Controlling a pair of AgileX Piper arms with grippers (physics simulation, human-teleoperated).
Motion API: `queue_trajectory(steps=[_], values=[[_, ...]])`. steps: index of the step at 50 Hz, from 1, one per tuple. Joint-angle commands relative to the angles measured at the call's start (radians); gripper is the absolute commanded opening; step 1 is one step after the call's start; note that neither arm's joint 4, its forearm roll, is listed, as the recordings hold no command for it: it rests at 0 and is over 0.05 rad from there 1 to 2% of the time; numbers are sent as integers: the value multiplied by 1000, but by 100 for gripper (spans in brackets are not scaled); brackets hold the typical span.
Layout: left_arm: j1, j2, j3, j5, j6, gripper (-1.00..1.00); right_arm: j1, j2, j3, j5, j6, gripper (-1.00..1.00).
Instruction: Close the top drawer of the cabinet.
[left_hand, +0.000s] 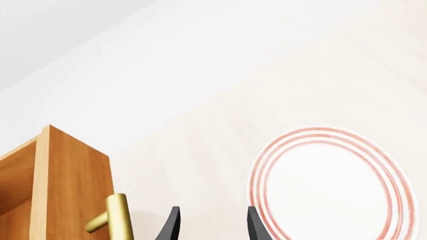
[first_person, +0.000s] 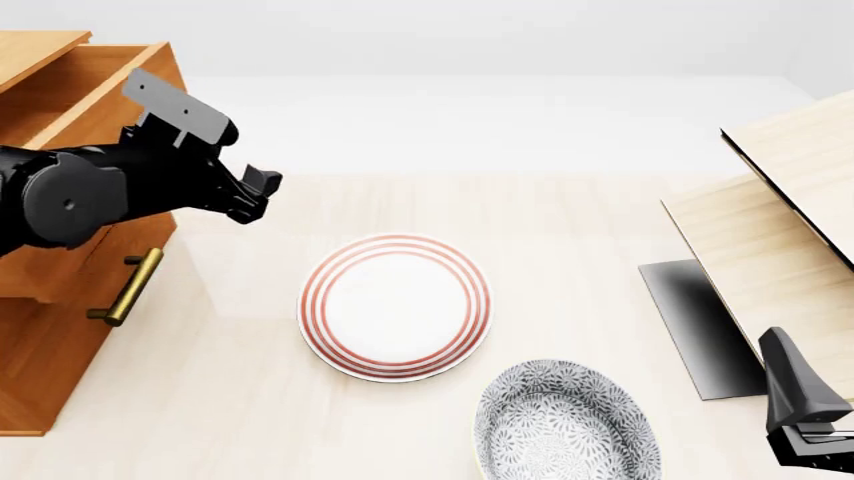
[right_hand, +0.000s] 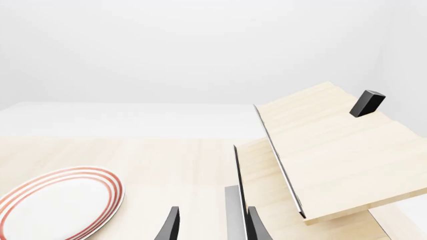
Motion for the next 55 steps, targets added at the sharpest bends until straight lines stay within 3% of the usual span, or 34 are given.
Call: queue_trajectory(steps=[1,27,55], values=[[87,-46,11,11,-4,100,0,0,0,-1,0,100],[262,-3,64,-63,64,100,0,0,0,0,0,100],[413,-88,62,-18,83,100,0,-2,0,2,-1,100]])
